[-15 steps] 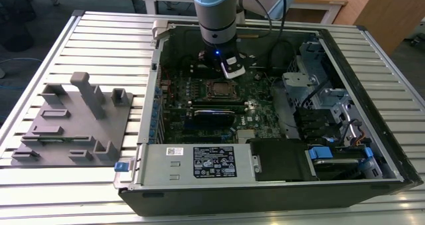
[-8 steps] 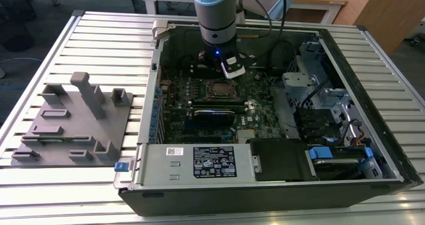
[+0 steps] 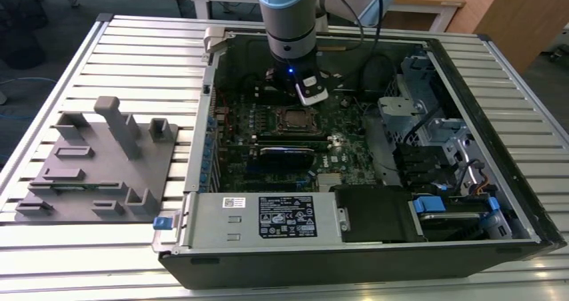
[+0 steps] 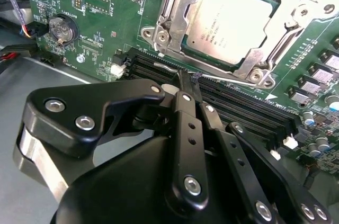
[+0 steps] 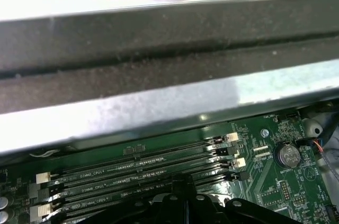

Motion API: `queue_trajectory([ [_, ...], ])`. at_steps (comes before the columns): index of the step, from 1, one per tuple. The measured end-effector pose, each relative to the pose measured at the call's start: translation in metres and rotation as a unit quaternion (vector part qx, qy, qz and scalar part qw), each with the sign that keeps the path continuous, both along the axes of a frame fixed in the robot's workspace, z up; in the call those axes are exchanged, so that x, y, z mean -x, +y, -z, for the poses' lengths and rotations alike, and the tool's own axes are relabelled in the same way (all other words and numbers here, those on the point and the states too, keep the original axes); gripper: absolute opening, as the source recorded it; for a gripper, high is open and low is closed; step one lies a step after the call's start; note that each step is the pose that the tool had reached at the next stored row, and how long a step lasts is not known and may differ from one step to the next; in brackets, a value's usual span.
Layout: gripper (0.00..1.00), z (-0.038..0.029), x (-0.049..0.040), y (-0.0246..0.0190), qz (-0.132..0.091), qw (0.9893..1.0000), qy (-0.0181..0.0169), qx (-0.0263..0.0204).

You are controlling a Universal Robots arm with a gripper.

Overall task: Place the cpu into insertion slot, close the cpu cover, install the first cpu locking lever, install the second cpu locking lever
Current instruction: 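Install the first cpu locking lever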

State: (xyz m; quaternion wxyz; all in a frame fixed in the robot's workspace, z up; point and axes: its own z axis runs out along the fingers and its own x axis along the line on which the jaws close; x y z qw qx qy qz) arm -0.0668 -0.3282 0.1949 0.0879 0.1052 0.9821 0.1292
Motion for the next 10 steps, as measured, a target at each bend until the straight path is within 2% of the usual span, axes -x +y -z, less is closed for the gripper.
queue_trajectory([
  [7, 0.1, 0.001, 0.0004, 0.0001, 0.0, 1.0, -0.001, 0.0007],
  [10, 0.1, 0.0014, 0.0013, 0.0002, 0.0, 1.0, -0.0025, 0.0006],
])
